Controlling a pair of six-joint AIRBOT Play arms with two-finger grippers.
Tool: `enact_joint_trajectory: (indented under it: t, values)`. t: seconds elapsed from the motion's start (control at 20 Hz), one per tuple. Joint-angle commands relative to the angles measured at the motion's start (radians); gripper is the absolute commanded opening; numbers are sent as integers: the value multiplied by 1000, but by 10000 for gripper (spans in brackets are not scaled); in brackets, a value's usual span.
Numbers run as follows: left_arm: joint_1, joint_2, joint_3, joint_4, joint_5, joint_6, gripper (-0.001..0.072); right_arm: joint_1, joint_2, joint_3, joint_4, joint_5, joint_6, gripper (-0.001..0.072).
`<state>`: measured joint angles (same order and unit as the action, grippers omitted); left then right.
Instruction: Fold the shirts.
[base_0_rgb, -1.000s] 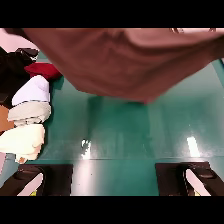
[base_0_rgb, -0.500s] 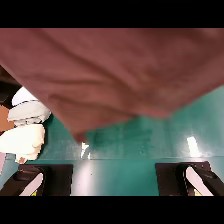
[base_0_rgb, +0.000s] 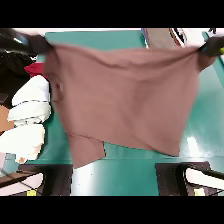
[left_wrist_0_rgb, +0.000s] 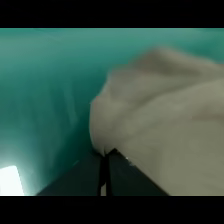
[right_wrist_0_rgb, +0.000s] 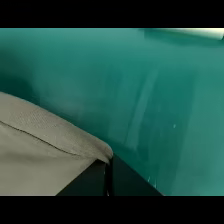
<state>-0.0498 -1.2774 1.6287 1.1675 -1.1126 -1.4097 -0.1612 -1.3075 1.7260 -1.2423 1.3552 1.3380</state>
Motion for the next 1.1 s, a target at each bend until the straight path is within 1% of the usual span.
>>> enact_joint_trajectory:
  t: [0.0, 0.05, 0.1, 0.15, 0.2, 0.3, 0.35, 0.4, 0.5, 0.65, 0.8, 0.95, 1.0, 1.05]
  values:
    - [5, -193, -82, 16, 50, -3, 145, 68, -175, -66, -60, -87, 8, 17]
    - [13, -218, -82, 12, 57, -8, 447, 81, -216, -38, -59, -100, 9, 18]
    - [31, -227, -80, 8, 57, -24, 539, 87, -249, 2, -58, -95, 8, 86]
    - [56, -224, -75, 4, 47, -35, 539, 91, -275, 53, -58, -79, 9, 306]
    - [92, -213, -64, -4, 11, -38, 539, 91, -293, 102, -50, -45, 8, 315]
    - [165, -172, -63, -3, -103, -31, 539, 76, -293, 150, 24, 37, 5, 315]
    - [195, -148, -81, -3, -156, -23, 539, 61, -275, 136, 76, 67, -6, 314]
    - [215, -115, -124, 0, -176, -22, 539, 45, -245, 92, 129, 78, -13, 314]
    - [226, -24, -286, 8, -167, -21, 539, 25, -161, -39, 199, 78, -18, 314]
    - [224, 130, -608, -2, -117, -23, 539, 26, -16, -248, 208, 64, -19, 314]
    - [224, 261, -883, -22, -78, -25, 539, 31, 114, -412, 208, 7, -19, 314]
    - [224, 314, -1062, -109, -31, -20, 539, 31, 220, -523, 231, -64, -19, 314]
    - [224, 314, -1099, -147, -9, -9, 539, 31, 250, -550, 230, -83, -19, 314]
    - [224, 313, -1133, -198, 15, 25, 539, 31, 274, -573, 231, -98, -19, 314]
